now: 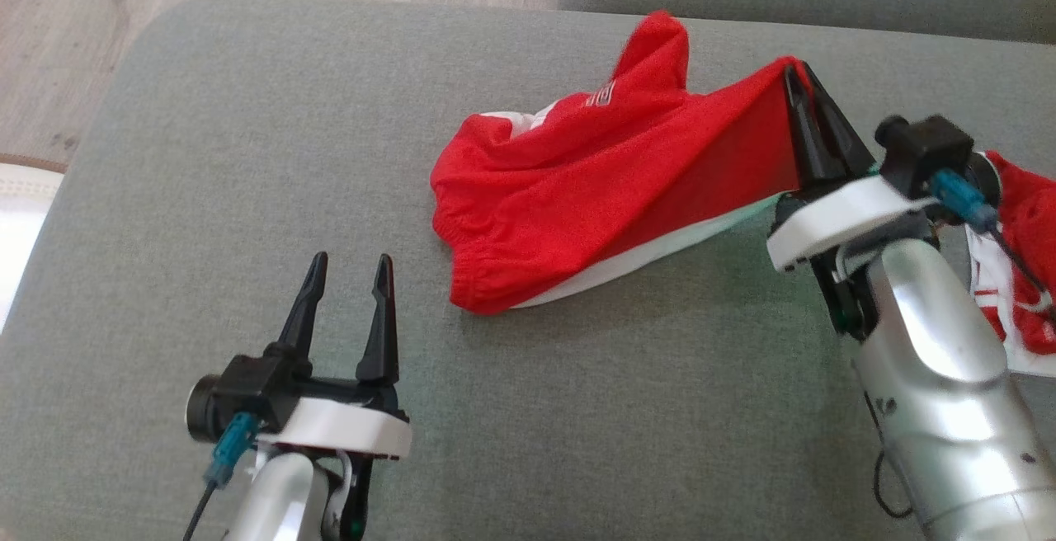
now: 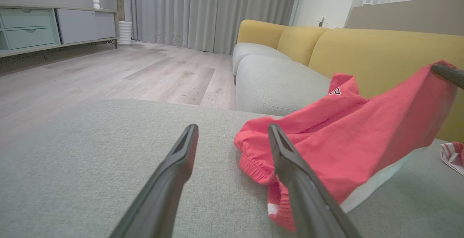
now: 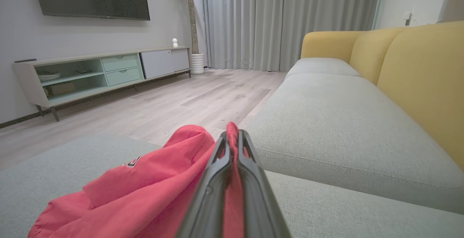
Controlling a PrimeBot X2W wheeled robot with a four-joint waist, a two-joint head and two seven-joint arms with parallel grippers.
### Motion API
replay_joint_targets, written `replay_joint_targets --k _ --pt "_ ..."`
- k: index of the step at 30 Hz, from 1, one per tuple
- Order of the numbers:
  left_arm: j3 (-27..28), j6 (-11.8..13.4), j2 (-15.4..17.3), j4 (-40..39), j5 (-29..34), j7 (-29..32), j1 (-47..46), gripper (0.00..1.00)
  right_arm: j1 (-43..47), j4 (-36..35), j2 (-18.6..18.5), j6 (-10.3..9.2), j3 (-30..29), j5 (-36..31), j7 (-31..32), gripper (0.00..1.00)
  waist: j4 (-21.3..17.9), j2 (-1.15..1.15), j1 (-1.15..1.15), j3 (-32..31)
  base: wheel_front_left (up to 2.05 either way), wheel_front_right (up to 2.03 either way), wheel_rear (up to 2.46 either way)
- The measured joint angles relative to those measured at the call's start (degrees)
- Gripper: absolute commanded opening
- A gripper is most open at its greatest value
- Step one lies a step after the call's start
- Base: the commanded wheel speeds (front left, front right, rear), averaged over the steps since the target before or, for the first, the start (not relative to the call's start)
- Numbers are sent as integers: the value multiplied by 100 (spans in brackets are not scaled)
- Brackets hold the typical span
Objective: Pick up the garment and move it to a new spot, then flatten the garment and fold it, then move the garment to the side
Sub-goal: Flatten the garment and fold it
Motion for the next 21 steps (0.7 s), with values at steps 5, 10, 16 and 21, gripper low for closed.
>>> replay_joint_targets --k 5,10,16,21 --pt "-3 3 1 -29 -2 0 71 100 360 -282 -48 0 -155 -343 138 0 81 0 0 30 0 0 0" --pt "-70 -1 1 -29 -3 0 106 100 347 -279 -53 0 -302 -552 563 0 180 0 0 145 0 0 0" --pt "-202 -4 0 -26 -62 0 63 100 -135 380 -127 0 -806 -748 926 0 385 0 1 305 0 0 0" --pt "-289 -3 0 -15 -121 0 -43 100 -749 1170 -207 0 -1169 -918 1018 0 568 0 1 457 0 0 0"
